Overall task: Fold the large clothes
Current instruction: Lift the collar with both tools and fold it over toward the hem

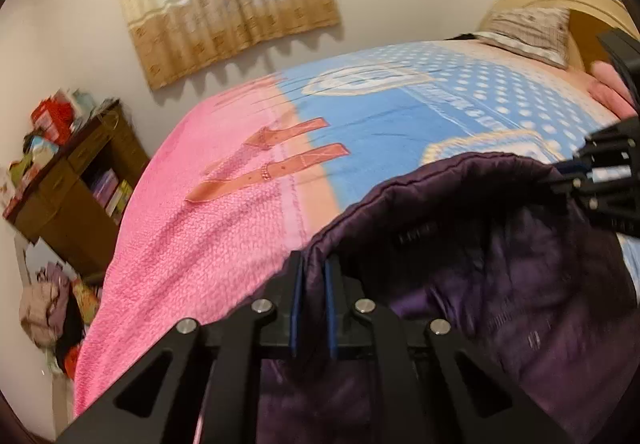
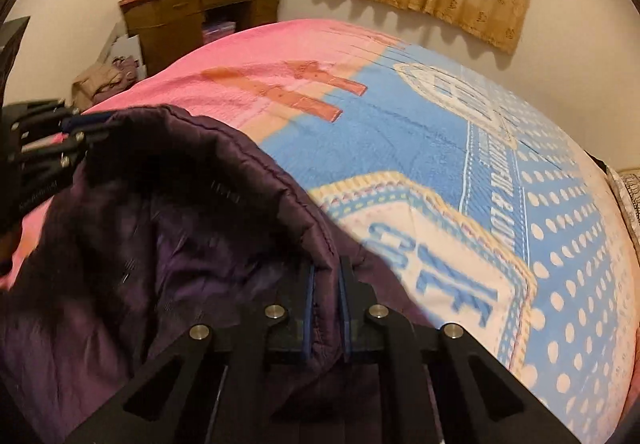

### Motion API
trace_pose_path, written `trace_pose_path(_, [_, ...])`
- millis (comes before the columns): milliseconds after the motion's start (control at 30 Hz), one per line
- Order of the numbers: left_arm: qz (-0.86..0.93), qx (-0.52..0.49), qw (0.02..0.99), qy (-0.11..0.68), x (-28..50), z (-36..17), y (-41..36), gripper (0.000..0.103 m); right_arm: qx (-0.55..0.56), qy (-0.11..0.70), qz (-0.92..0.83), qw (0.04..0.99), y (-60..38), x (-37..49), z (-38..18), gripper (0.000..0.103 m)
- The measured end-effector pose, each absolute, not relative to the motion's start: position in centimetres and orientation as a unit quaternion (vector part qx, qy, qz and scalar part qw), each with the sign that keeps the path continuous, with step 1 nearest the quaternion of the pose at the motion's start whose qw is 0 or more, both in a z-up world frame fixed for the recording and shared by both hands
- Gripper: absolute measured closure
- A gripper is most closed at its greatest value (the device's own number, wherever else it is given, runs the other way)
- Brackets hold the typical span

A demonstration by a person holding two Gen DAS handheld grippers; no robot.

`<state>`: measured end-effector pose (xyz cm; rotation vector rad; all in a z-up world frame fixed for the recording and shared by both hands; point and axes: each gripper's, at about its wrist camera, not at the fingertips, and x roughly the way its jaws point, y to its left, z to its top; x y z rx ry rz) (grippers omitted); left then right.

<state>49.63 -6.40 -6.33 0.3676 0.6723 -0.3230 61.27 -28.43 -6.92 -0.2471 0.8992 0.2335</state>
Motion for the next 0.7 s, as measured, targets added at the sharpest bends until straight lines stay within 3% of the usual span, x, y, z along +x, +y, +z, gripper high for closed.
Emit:
trace_pose_path(300, [-0.152,0.259,0.882,0.364,46.6,-12.5,-7.0,0.093,-0.162,0.479,0.107,0.856,-27.3,58.0,-12.2,0.094])
trace_pose_path(467, [-0.150,0.258,0.886,0.355,46.3,-13.2,-7.2,0.093,-0.169,0.496,0.096,0.846,-27.1,58.1,-11.3,0.092])
trace_pose_path(633, [-0.148,0.261,0.888,0.349,46.3,-13.3,-7.3,0.093,-0.076,0.503,0.076,0.857,-27.9,57.3,-5.6,0.061])
trace_pose_path(700, [-0.148,0.261,0.888,0.347,46.0,-13.4,-7.4,0.093,-0.037,0.481,0.069,0.873,-28.1,57.1,-3.6,0.055])
